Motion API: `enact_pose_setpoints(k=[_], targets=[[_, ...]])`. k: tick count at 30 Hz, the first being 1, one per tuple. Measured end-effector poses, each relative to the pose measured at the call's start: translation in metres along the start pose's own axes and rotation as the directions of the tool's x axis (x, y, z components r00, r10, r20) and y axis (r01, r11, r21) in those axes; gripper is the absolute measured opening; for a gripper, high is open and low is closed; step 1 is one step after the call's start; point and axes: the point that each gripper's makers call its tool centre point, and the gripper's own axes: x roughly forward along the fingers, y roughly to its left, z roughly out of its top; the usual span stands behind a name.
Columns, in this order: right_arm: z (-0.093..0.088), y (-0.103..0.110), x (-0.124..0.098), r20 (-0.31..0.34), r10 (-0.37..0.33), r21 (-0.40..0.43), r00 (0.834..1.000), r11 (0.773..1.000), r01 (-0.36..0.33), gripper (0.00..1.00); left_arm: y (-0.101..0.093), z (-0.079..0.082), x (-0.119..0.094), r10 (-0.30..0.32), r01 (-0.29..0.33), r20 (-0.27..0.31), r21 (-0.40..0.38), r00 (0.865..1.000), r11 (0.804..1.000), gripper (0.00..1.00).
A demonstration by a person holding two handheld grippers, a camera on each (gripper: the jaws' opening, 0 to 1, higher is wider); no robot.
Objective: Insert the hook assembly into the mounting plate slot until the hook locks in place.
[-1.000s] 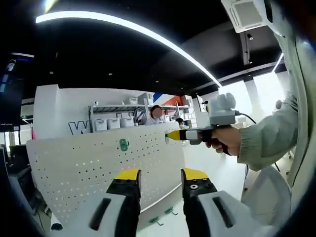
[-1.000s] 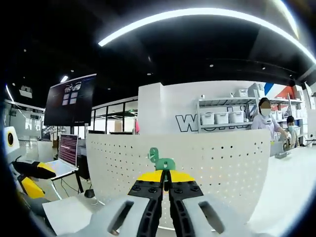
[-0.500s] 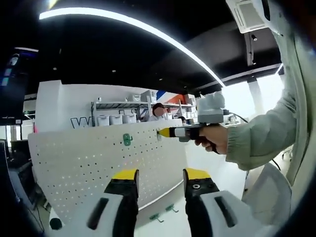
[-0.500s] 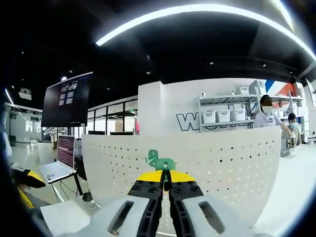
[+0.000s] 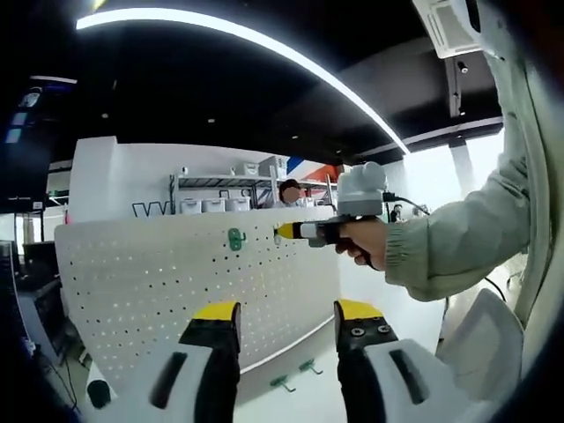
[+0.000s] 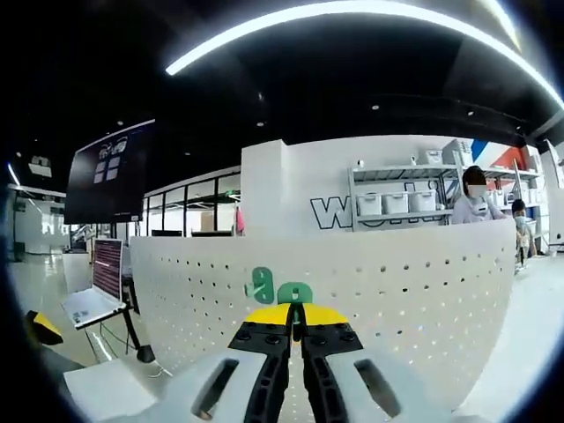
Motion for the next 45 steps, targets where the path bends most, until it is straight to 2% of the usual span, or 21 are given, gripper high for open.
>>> enact_pose_setpoints(k=[6, 11, 23, 31, 45], targets=[[-0.003, -0.002, 0.014, -0.004, -0.026, 0.003, 1.0, 1.0, 0.026, 0.01, 0.002, -0.004, 0.0, 0.006, -0.006, 0.0, -0.01, 1.0, 1.0, 0.45], [0.002, -0.006, 0.025, 0.019, -0.059, -0.001, 0.998, 0.998, 0.059, 0.01, 0.003, -0.007, -0.001, 0.008, -0.008, -0.004, -0.018, 1.0, 1.0, 0.44], [-0.003, -0.009, 0.042, 0.002, -0.076, -0.009, 0.997, 0.997, 0.076, 0.01, 0.009, -0.01, -0.004, 0.028, -0.028, -0.006, -0.03, 1.0, 0.999, 0.44], [0.0, -0.013, 0.049, 0.003, -0.103, -0.012, 0.995, 0.995, 0.104, 0.01, 0.01, -0.012, -0.004, 0.031, -0.031, -0.01, -0.034, 0.999, 0.999, 0.44], [0.001, -0.01, 0.054, 0.01, -0.101, -0.029, 0.995, 0.994, 0.102, 0.01, 0.015, -0.014, -0.006, 0.042, -0.043, -0.014, -0.041, 0.999, 0.998, 0.44]])
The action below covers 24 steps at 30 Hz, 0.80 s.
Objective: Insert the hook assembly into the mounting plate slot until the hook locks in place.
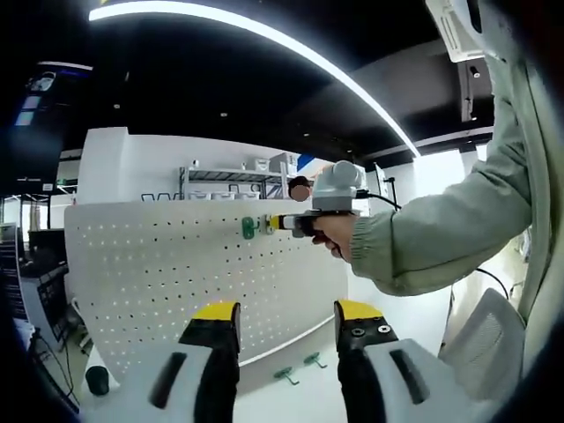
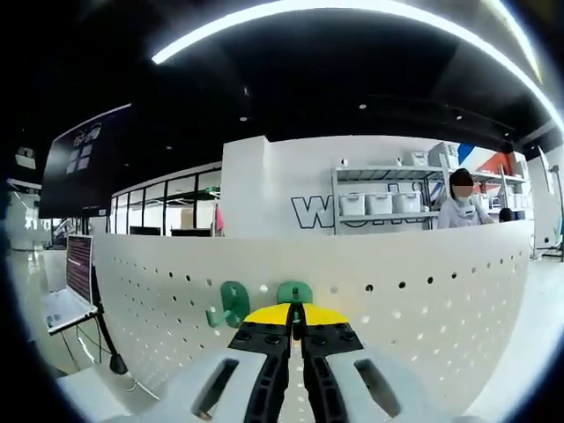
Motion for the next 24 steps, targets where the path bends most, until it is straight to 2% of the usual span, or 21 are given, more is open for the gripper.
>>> enact_pose_setpoints(k=[8, 15, 24], targets=[[-0.0026, -0.0019, 0.0034, -0.014, -0.012, -0.023, 1.0, 1.0, 0.011, 0.01, 0.0002, 0.0006, -0.0009, 0.003, -0.003, 0.001, 0.0, 1.0, 1.0, 0.44], [-0.004, -0.0024, 0.0055, -0.001, -0.05, -0.052, 0.999, 0.997, 0.049, 0.01, 0.0013, -0.0006, -0.003, 0.006, -0.006, 0.0, -0.005, 1.0, 1.0, 0.44], [-0.004, -0.0011, 0.005, -0.001, -0.061, -0.075, 0.998, 0.995, 0.06, 0.01, 0.0032, 0.0, -0.0046, 0.009, -0.009, 0.002, -0.006, 1.0, 1.0, 0.44]])
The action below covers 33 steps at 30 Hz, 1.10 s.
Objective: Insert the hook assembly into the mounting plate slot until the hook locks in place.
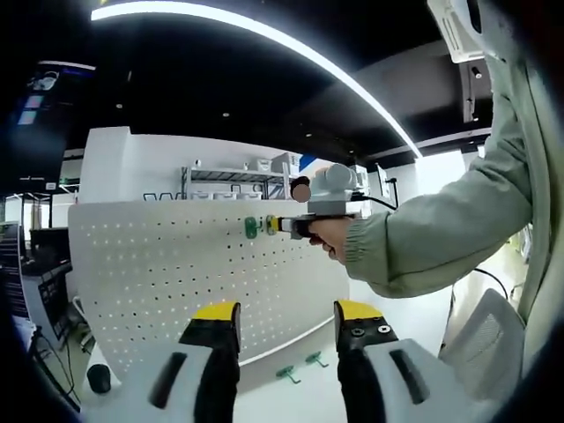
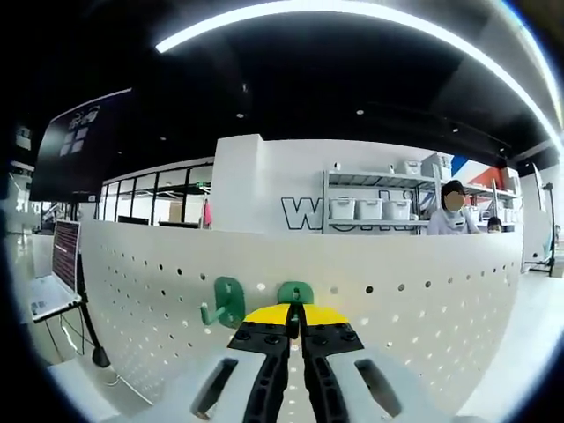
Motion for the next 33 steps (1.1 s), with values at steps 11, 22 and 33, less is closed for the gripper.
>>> enact_pose_setpoints(k=[11, 22, 33], targets=[[-0.0024, 0.0011, 0.0005, -0.014, 0.012, -0.028, 1.0, 1.0, -0.013, 0.03, 0.0, 0.0014, -0.0001, -0.002, 0.002, 0.0, 0.004, 1.0, 1.0, 0.44], [-0.0021, 0.0058, -0.0018, -0.026, 0.028, -0.039, 0.999, 0.999, -0.029, 0.09, 0.0002, 0.0036, -0.0021, 0.001, -0.001, 0.004, 0.008, 1.0, 1.0, 0.44], [-0.0038, 0.0012, -0.0087, -0.039, 0.013, -0.039, 0.999, 0.999, -0.015, 0.16, -0.0005, 0.0043, -0.0049, 0.005, -0.006, 0.008, 0.009, 1.0, 1.0, 0.44]])
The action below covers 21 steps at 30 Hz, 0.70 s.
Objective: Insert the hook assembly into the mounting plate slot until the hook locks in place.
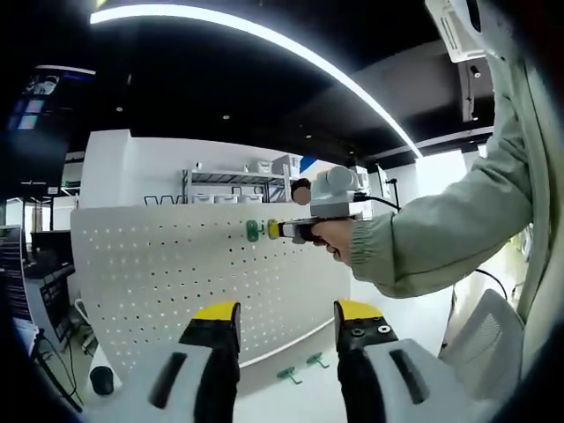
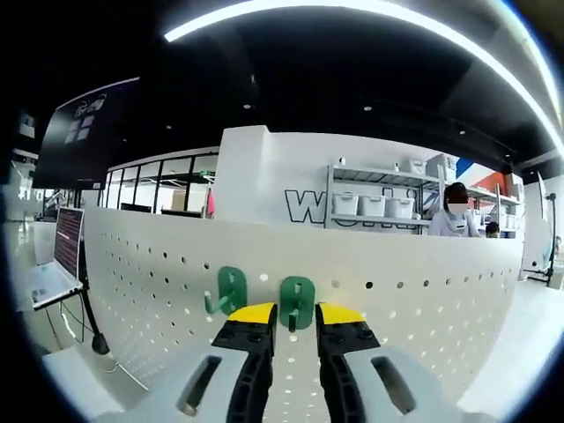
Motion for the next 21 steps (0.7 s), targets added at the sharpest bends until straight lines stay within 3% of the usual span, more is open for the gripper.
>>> enact_pose_setpoints(k=[21], targets=[[0.002, 0.001, -0.028, 0.002, 0.022, 0.01, 1.0, 1.0, -0.022, 0.28, -0.009, 0.006, -0.008, -0.008, 0.008, 0.014, 0.012, 1.0, 1.0, 0.44]])
